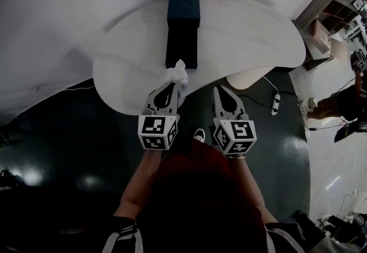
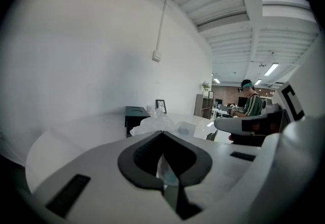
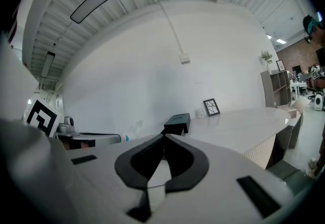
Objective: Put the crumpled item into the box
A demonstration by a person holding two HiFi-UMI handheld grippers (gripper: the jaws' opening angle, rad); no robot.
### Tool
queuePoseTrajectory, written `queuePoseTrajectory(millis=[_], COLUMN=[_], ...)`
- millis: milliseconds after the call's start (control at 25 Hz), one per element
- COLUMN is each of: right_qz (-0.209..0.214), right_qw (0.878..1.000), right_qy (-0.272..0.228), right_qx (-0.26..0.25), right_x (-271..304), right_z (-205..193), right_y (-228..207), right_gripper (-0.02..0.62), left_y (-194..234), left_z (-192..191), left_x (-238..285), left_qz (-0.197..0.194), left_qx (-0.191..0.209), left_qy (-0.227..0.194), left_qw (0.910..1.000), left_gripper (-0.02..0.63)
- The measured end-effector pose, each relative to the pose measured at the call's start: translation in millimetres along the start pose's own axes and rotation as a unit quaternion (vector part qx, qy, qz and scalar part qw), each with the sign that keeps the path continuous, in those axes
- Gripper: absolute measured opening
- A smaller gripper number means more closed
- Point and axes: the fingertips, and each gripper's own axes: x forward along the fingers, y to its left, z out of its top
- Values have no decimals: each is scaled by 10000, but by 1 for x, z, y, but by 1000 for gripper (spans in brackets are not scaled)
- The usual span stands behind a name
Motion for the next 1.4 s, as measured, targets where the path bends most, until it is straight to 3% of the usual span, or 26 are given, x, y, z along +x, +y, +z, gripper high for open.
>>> queuePoseTrajectory(millis=[600, 1400], right_qz=[67, 513], right_qw=[9999, 9985], right_qy=[29, 175], right_qx=[78, -19], right_x=[37, 82], right_z=[13, 23], right_y=[-44, -69], right_gripper=[15, 15], left_y=[17, 22], left_z=[5, 17], left_x=[51, 105], left_qz=[333, 572], left_qx=[-50, 20], left_qy=[169, 239], left_qw=[9993, 9981], left_gripper=[23, 23])
